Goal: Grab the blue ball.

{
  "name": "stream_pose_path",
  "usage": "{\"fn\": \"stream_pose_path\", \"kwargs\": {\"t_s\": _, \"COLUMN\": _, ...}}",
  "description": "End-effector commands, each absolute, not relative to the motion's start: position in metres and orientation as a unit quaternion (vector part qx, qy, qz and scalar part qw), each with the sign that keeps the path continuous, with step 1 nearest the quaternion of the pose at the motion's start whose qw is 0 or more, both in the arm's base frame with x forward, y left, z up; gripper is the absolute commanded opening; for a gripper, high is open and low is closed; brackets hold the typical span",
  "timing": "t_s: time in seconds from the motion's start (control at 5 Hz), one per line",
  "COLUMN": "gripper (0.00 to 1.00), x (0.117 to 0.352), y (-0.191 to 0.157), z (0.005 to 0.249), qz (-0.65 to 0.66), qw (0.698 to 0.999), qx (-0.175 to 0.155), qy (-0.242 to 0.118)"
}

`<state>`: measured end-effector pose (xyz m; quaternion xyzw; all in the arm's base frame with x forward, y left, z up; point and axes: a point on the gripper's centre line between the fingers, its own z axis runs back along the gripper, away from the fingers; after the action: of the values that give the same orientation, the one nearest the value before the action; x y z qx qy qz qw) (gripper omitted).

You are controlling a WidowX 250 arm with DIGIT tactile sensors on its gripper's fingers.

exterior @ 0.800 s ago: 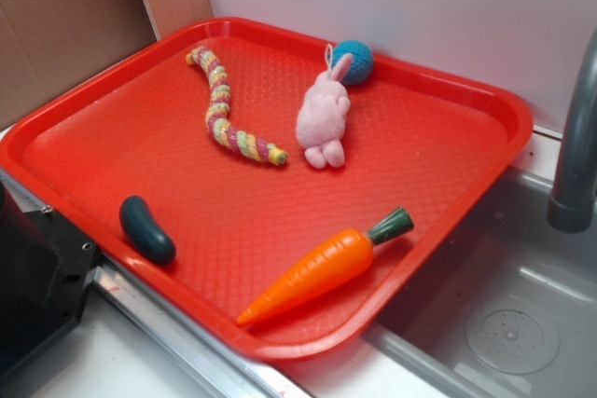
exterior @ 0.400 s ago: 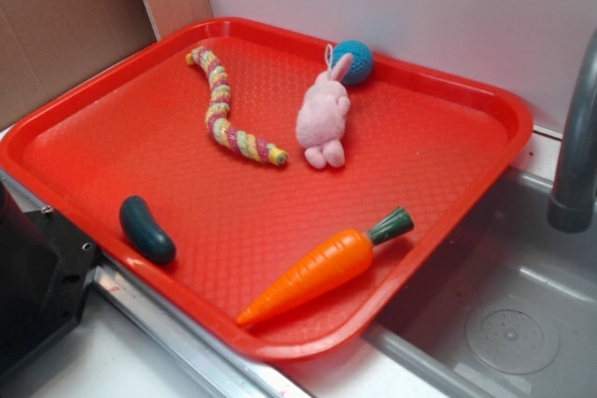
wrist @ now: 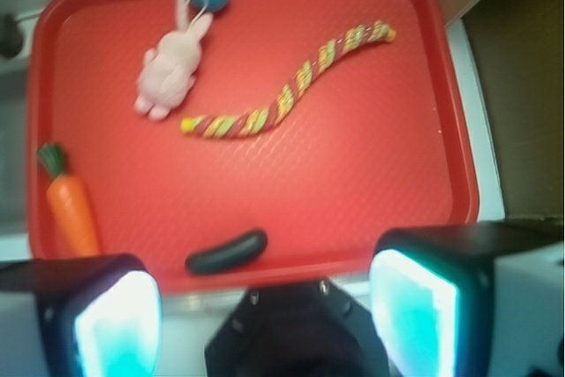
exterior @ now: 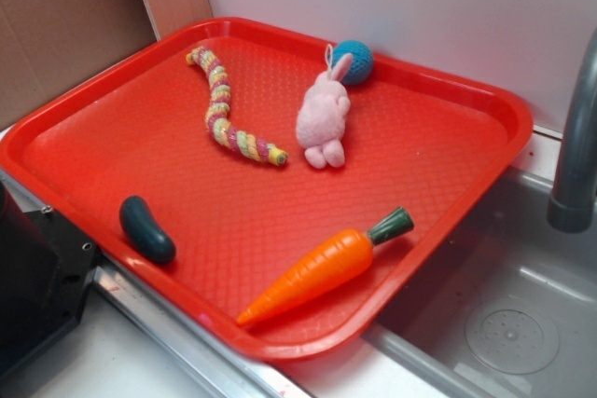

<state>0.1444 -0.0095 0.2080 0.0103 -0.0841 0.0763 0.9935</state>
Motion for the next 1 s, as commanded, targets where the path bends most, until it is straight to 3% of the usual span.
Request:
{"fn": "stream_pose_path", "kwargs": {"t_s": 0.0, "gripper": 1.00, "x": 0.203, "y": -0.009, "z": 0.178, "qz": 0.111, "qw": 0.980, "qx": -0.028, "qy": -0.164}}
{"fn": "stream_pose_path", "kwargs": {"t_s": 0.2, "gripper": 1.00, "x": 0.240, "y": -0.012, "z": 0.162, "qz": 0.126, "qw": 0.974, "qx": -0.060, "qy": -0.180}}
{"fn": "stream_pose_path", "kwargs": {"t_s": 0.4, "gripper": 1.00, "x": 0.271, "y": -0.008, "z": 0.150, "qz": 0.134, "qw": 0.970, "qx": -0.056, "qy": -0.193}}
{"fn": "stream_pose_path", "kwargs": {"t_s": 0.6, "gripper": 1.00, "x": 0.305, "y": -0.009, "z": 0.133, "qz": 0.134, "qw": 0.972, "qx": -0.072, "qy": -0.176}}
{"fn": "stream_pose_path", "kwargs": {"t_s": 0.8, "gripper": 1.00, "x": 0.330, "y": -0.011, "z": 0.118, "qz": 0.133, "qw": 0.975, "qx": -0.059, "qy": -0.167}}
